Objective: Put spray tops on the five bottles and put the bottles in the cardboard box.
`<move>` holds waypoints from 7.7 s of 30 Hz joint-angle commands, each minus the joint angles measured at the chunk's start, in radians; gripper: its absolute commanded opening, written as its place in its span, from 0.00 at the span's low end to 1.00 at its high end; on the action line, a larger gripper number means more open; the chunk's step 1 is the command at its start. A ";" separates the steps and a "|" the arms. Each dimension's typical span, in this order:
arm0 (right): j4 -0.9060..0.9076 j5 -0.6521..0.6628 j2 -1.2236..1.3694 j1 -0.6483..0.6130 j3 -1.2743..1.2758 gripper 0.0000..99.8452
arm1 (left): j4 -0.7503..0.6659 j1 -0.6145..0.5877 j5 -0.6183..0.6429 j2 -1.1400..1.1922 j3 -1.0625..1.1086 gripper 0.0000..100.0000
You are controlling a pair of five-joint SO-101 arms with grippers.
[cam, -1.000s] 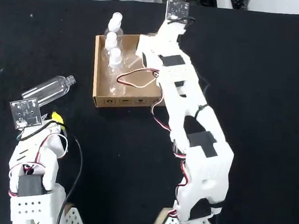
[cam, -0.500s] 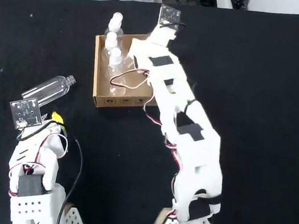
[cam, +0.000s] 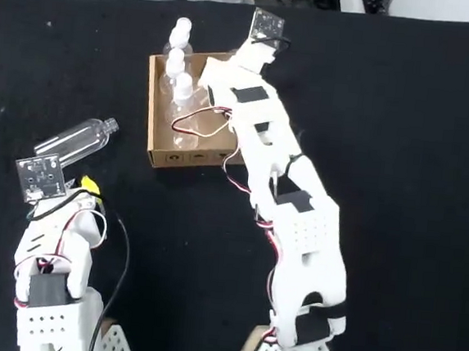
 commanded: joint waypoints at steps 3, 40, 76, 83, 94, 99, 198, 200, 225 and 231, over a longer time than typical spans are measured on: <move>-0.018 -0.009 -0.024 -0.006 -0.038 0.12 | -0.009 -0.010 -0.009 -0.008 -0.016 0.05; -0.124 0.071 -0.420 0.054 0.364 0.10 | -0.041 -0.010 -0.009 -0.008 0.001 0.05; 0.230 0.353 -0.883 0.178 0.662 0.10 | -0.043 -0.010 -0.009 -0.008 0.001 0.05; 0.316 0.354 -0.995 0.178 0.740 0.10 | -0.043 -0.010 -0.009 -0.008 0.001 0.05; 0.322 0.431 -1.224 0.229 0.952 0.10 | -0.044 -0.010 -0.009 -0.008 0.001 0.05; 0.334 0.493 -1.334 0.238 1.047 0.10 | -0.077 -0.010 -0.009 -0.008 0.018 0.05; 0.632 0.804 -1.747 -0.479 1.442 0.10 | 0.072 -0.196 0.100 -0.008 -0.102 0.15; 0.632 0.804 -1.715 -0.479 1.442 0.10 | 0.072 -0.196 0.100 -0.008 -0.102 0.15; 0.658 0.615 -1.132 -0.479 1.196 0.31 | 0.072 -0.196 0.098 -0.008 -0.101 0.15; 0.690 0.537 -1.055 -0.477 1.112 0.31 | 0.072 -0.196 0.098 -0.008 -0.101 0.15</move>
